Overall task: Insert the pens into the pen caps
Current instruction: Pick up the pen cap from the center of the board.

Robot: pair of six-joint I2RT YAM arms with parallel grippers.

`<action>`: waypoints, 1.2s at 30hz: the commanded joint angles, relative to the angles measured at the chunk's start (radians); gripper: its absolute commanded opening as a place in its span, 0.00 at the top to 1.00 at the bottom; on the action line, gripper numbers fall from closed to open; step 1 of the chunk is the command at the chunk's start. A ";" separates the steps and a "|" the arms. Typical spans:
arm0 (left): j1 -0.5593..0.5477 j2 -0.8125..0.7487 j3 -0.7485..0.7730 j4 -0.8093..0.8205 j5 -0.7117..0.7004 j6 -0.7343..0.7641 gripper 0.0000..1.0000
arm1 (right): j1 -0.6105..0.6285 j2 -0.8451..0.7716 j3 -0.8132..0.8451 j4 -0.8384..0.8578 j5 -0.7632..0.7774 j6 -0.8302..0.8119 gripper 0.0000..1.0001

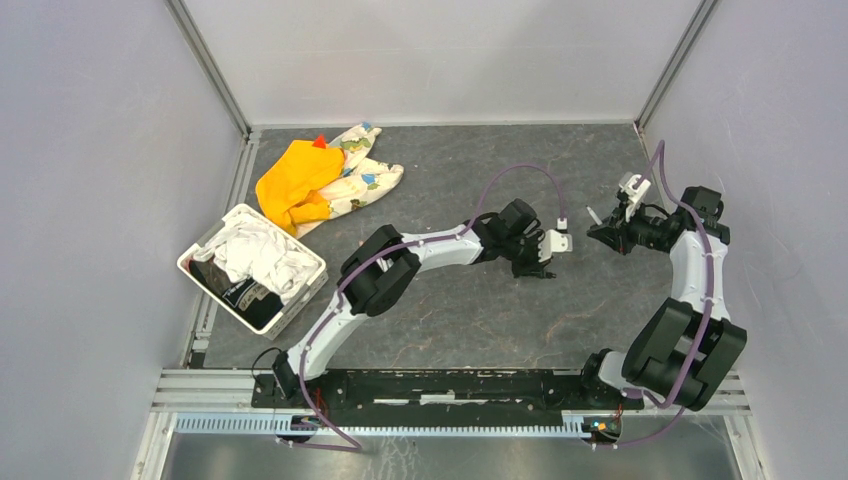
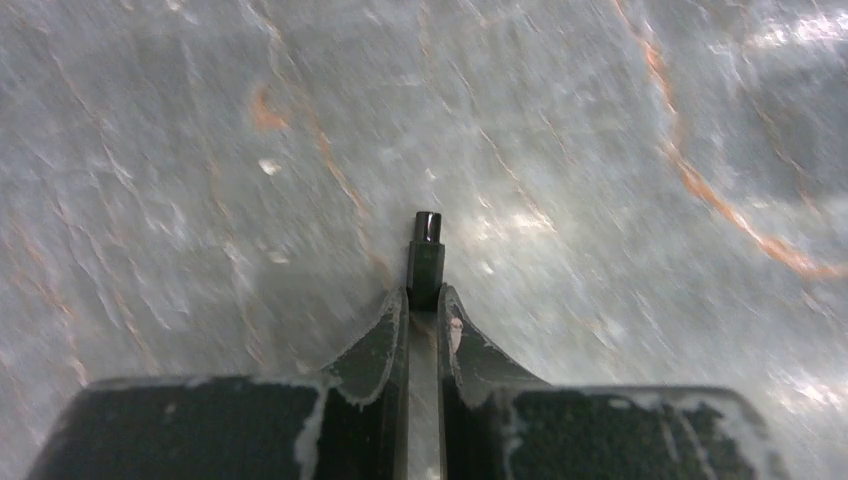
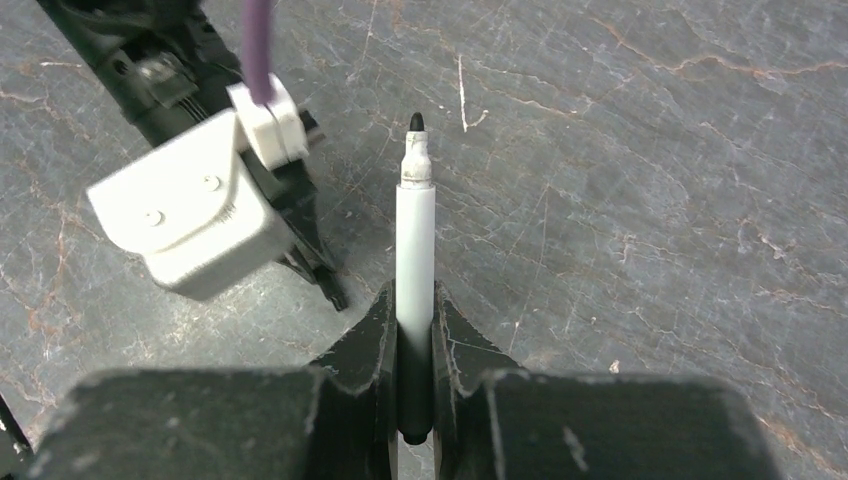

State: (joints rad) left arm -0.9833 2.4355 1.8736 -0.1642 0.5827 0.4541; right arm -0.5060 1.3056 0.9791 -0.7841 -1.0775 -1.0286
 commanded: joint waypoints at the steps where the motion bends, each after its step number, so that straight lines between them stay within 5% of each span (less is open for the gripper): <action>1: 0.007 -0.183 -0.269 0.147 -0.038 -0.126 0.98 | -0.005 0.040 0.058 -0.092 -0.048 -0.119 1.00; 8: 0.044 -0.540 -0.702 0.300 -0.041 -0.306 0.98 | 0.110 0.076 0.066 -0.197 -0.042 -0.279 1.00; 16: 0.106 -0.755 -0.918 0.145 -0.015 -0.364 0.98 | 0.409 -0.067 -0.167 0.084 0.202 -0.394 1.00; 26: 0.205 -0.884 -0.963 0.208 0.243 -0.584 0.98 | 0.704 -0.202 -0.387 0.367 0.398 -0.419 1.00; 36: 0.232 -0.838 -0.960 0.276 0.338 -0.745 0.98 | 0.816 -0.205 -0.390 0.383 0.414 -0.390 1.00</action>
State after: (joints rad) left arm -0.7567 1.5848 0.9092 0.0513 0.8528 -0.1822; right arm 0.2821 1.1114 0.5865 -0.4385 -0.6746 -1.4330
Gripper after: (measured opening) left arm 0.149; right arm 0.136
